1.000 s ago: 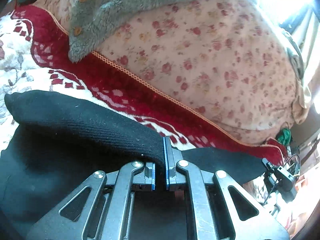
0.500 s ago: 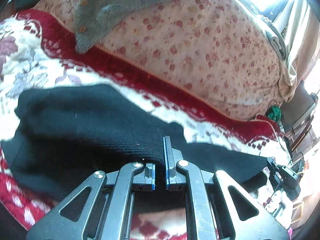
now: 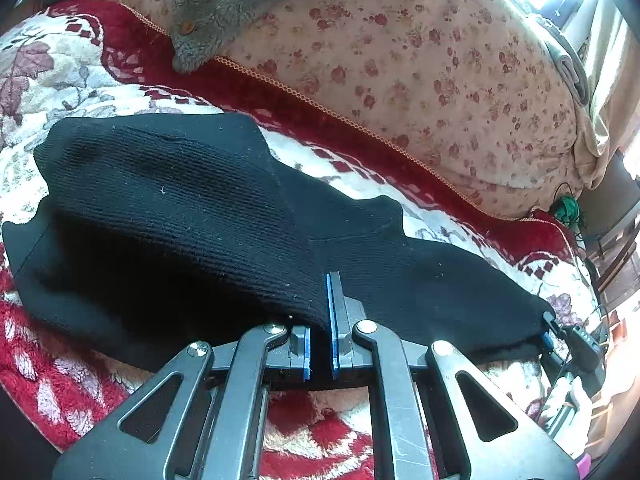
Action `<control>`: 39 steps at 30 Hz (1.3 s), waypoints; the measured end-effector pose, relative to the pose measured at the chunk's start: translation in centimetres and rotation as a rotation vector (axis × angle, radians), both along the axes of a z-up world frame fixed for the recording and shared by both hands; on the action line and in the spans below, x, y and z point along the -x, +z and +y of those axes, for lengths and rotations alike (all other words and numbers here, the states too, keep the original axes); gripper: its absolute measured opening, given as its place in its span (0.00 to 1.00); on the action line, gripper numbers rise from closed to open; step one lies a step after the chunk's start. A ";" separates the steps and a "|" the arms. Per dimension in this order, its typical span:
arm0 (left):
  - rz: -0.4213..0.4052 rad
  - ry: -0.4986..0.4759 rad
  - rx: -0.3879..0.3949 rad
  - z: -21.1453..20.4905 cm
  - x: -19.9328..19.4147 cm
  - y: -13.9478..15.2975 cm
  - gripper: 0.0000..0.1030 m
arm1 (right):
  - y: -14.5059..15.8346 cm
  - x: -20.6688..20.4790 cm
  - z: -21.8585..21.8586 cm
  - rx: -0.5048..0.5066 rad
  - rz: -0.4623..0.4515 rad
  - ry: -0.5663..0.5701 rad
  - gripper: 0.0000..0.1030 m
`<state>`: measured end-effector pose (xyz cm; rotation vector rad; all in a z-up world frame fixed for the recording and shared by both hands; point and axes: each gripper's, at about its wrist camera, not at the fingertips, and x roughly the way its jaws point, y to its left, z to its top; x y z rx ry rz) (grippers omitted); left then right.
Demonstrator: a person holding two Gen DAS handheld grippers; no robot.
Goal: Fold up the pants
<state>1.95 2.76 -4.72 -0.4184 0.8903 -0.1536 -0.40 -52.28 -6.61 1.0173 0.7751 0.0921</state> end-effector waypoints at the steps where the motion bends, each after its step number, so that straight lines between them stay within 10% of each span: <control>1: 0.001 0.000 0.004 0.1 0.0 0.0 0.05 | 0.1 0.0 0.0 -0.008 -0.001 -0.005 0.27; 6: 0.005 0.001 -0.002 0.1 -0.2 -0.2 0.05 | 0.7 -1.5 0.4 0.036 0.000 0.020 0.39; 9: 0.001 0.001 0.006 0.2 0.0 0.0 0.05 | 0.0 -2.6 0.1 0.051 0.014 0.025 0.07; 11: -0.008 -0.002 0.010 0.3 0.2 0.4 0.05 | -0.2 -2.5 -0.3 0.010 -0.004 0.009 0.05; 17: -0.051 -0.015 0.004 0.6 1.1 1.8 0.05 | 2.9 0.5 0.5 0.068 -0.089 0.044 0.04; 25: 0.037 0.021 0.032 1.3 0.8 -1.4 0.09 | -0.3 1.2 0.0 0.065 0.067 0.023 0.06; 31: 0.021 0.070 0.064 3.5 1.9 -0.1 0.16 | 3.5 2.5 0.0 0.189 0.094 -0.026 0.17; 39: 0.013 0.197 0.085 8.4 3.0 1.2 0.16 | 6.8 0.9 9.0 0.148 -0.039 0.278 0.23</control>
